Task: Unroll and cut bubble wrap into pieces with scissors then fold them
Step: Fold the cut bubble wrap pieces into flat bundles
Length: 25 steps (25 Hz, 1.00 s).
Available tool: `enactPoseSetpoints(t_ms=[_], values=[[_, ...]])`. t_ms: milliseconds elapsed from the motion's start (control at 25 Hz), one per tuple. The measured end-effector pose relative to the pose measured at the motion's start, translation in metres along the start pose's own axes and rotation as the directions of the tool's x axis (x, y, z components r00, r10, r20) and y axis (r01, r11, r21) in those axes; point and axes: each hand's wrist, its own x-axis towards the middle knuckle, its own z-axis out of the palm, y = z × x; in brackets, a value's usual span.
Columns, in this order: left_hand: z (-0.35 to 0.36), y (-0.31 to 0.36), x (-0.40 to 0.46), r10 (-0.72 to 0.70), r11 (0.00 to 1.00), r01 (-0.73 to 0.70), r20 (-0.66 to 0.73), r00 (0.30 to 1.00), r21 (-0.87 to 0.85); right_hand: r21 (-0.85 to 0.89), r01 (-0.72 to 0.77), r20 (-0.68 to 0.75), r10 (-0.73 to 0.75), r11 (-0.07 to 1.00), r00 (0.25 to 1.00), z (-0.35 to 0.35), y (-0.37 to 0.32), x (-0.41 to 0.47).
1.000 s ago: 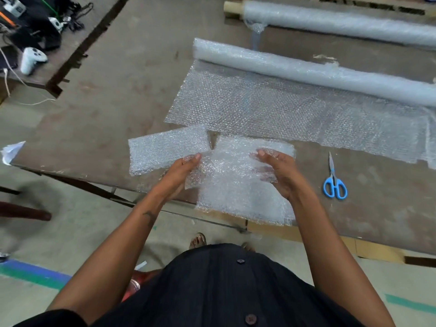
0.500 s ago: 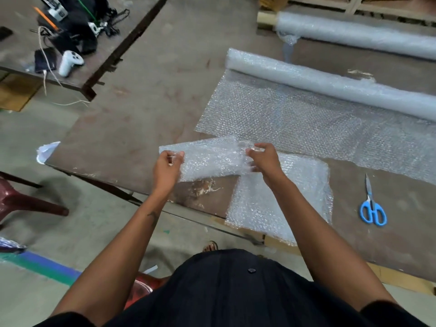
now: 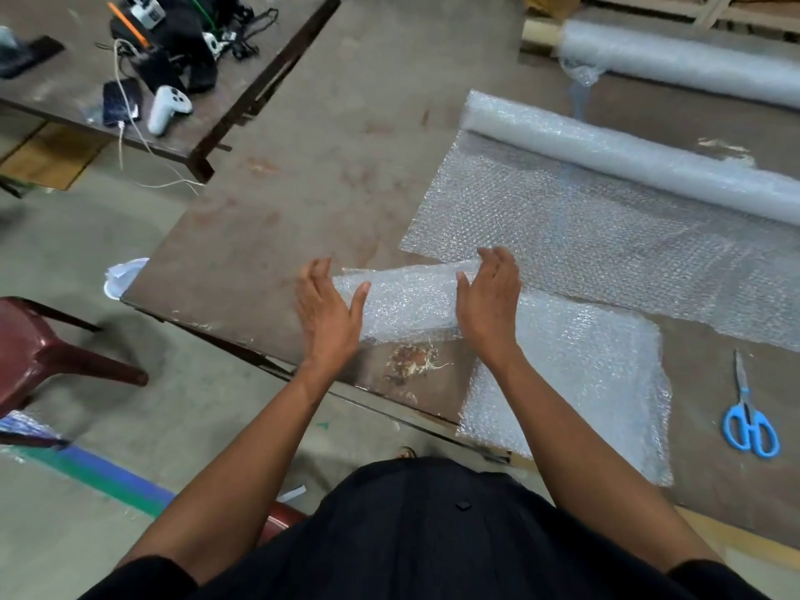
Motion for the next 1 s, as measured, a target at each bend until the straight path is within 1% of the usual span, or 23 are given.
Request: enactPoseSetpoints(t_ms=[40, 80, 160, 200, 240, 280, 320, 400, 560, 680, 760, 840, 920, 1000], values=[[0.002, 0.004, -0.002, 0.081, 0.996, -0.082, 0.037, 0.996, 0.030, -0.062, 0.071, 0.001, -0.071, 0.996, 0.997, 0.002, -0.008, -0.002], [0.006, 0.008, -0.004, 0.175, 0.983, -0.180, 0.110, 0.978, 0.042, -0.098, 0.142, 0.030, -0.139, 0.985, 0.990, 0.004, -0.019, -0.004], [0.016, 0.014, -0.001, 0.350, 0.914, -0.391, 0.277, 0.895, 0.108, -0.099, 0.260, 0.179, -0.240, 0.960, 0.954, 0.017, -0.038, -0.009], [0.021, 0.013, 0.002, 0.393, 0.866, -0.469, 0.344, 0.853, 0.175, -0.102, 0.301, 0.269, -0.265, 0.948, 0.926, 0.026, -0.041, -0.011], [0.024, 0.009, 0.005, 0.378, 0.836, -0.496, 0.408, 0.831, 0.235, -0.123, 0.331, 0.343, -0.273, 0.935, 0.899, 0.035, -0.037, -0.013], [0.024, 0.003, 0.009, 0.320, 0.840, -0.475, 0.468, 0.824, 0.262, -0.150, 0.349, 0.394, -0.268, 0.925, 0.879, 0.041, -0.029, -0.013], [0.024, -0.004, 0.012, 0.259, 0.858, -0.437, 0.509, 0.821, 0.268, -0.173, 0.366, 0.425, -0.266, 0.915, 0.865, 0.045, -0.018, -0.011], [0.020, -0.018, 0.013, 0.220, 0.869, -0.411, 0.529, 0.820, 0.275, -0.208, 0.384, 0.442, -0.264, 0.900, 0.857, 0.044, 0.001, -0.006], [0.010, -0.029, 0.014, 0.163, 0.873, -0.374, 0.537, 0.828, 0.313, -0.193, 0.384, 0.437, -0.272, 0.903, 0.858, 0.042, 0.011, 0.002], [0.003, -0.020, 0.016, 0.155, 0.891, -0.343, 0.511, 0.846, 0.297, -0.135, 0.362, 0.357, -0.295, 0.922, 0.886, 0.026, 0.021, 0.004], [0.001, -0.005, 0.014, 0.214, 0.907, -0.346, 0.446, 0.869, 0.239, -0.157, 0.330, 0.261, -0.283, 0.931, 0.923, 0.009, 0.033, 0.000], [0.010, 0.016, 0.008, 0.276, 0.908, -0.372, 0.394, 0.877, 0.193, -0.179, 0.250, 0.176, -0.219, 0.951, 0.960, -0.011, 0.053, -0.009], [0.024, 0.045, 0.002, 0.318, 0.904, -0.399, 0.386, 0.866, 0.151, -0.195, 0.169, 0.113, -0.149, 0.966, 0.982, -0.028, 0.078, -0.023], [0.043, 0.077, -0.008, 0.382, 0.891, -0.448, 0.401, 0.832, 0.080, -0.228, 0.115, 0.074, -0.101, 0.967, 0.992, -0.046, 0.103, -0.038]])
